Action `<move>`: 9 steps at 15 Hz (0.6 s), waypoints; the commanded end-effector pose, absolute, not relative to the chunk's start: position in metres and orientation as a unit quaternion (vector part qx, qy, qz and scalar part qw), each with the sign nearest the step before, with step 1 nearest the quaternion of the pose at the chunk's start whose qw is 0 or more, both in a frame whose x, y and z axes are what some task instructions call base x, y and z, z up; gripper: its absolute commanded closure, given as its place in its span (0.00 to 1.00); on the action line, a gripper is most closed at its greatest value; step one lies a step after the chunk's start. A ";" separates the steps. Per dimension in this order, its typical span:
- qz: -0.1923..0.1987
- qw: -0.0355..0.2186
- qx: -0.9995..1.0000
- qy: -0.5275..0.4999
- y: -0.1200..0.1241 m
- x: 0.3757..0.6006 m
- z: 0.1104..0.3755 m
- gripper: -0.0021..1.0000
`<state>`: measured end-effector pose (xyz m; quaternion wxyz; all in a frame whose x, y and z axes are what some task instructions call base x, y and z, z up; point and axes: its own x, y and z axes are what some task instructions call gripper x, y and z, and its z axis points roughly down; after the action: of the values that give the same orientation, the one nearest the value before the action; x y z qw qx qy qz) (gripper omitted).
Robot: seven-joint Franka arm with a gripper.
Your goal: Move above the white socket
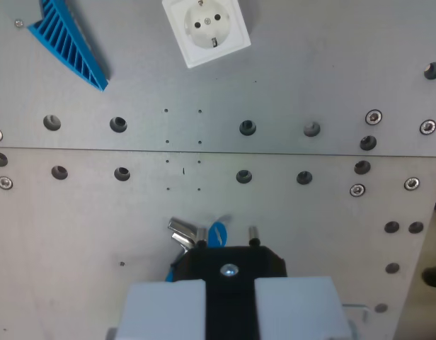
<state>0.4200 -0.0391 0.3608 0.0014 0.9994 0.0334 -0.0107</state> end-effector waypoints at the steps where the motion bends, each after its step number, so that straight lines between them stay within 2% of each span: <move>1: 0.028 0.005 0.997 0.067 -0.038 0.418 0.345 1.00; 9: 0.025 0.009 0.994 0.103 -0.036 0.423 0.307 1.00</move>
<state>0.4235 -0.0374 0.3134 0.0011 0.9981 0.0606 -0.0135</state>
